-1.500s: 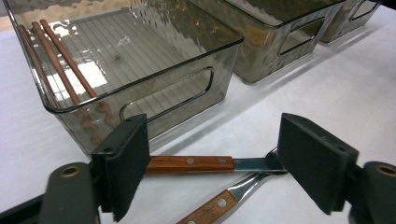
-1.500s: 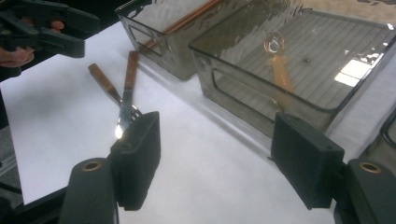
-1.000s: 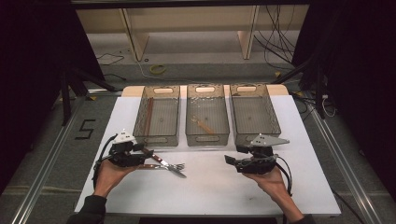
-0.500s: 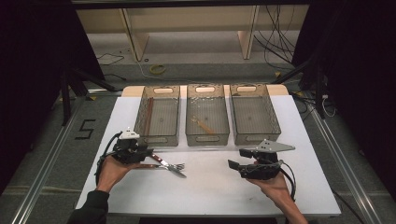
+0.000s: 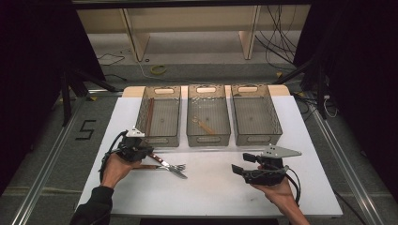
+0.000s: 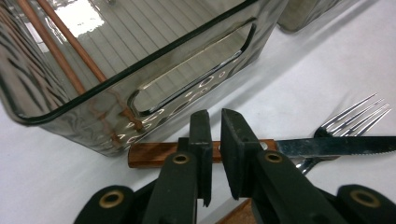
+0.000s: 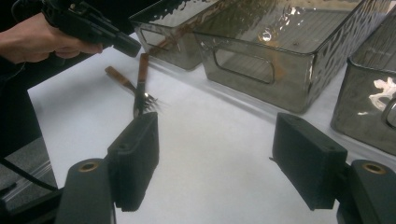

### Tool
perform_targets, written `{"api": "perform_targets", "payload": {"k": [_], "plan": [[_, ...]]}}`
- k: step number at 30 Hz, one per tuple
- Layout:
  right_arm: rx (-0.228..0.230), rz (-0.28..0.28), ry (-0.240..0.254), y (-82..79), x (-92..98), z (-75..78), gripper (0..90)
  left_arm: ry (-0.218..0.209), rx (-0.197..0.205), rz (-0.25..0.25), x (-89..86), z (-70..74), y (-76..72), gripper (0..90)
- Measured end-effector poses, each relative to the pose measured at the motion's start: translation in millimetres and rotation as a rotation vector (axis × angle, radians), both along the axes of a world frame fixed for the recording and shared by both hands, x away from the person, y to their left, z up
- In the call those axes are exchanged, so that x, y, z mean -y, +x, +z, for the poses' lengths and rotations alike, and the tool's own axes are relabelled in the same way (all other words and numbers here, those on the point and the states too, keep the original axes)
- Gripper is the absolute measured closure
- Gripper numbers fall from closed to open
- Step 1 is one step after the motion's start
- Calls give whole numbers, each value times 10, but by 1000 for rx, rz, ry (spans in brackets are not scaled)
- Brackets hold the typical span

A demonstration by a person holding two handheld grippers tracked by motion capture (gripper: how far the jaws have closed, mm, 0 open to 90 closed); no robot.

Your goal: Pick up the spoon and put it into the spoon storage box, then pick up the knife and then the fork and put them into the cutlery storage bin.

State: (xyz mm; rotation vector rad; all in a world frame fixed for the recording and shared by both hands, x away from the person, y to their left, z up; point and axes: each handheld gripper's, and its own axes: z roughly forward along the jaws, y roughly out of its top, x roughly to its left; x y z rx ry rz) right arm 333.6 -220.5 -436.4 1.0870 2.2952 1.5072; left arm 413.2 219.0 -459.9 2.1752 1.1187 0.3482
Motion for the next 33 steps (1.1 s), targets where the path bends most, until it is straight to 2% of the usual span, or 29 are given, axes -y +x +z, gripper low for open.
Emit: {"api": "perform_targets", "payload": {"k": [6,17,24,31,33], "plan": [[-5,2,1,-30,24,-15,326,39,7,-20,50,-42,41,861],[-13,5,2,-44,21,-34,326,63,-11,-29,91,-131,141,887],[-11,10,3,-45,18,-40,326,75,-6,-26,86,-173,199,887],[-18,17,-1,-42,4,-52,326,110,-17,-34,111,-230,238,887],[-16,21,-4,-39,-4,-52,326,131,-20,-39,131,-236,247,887]]}}
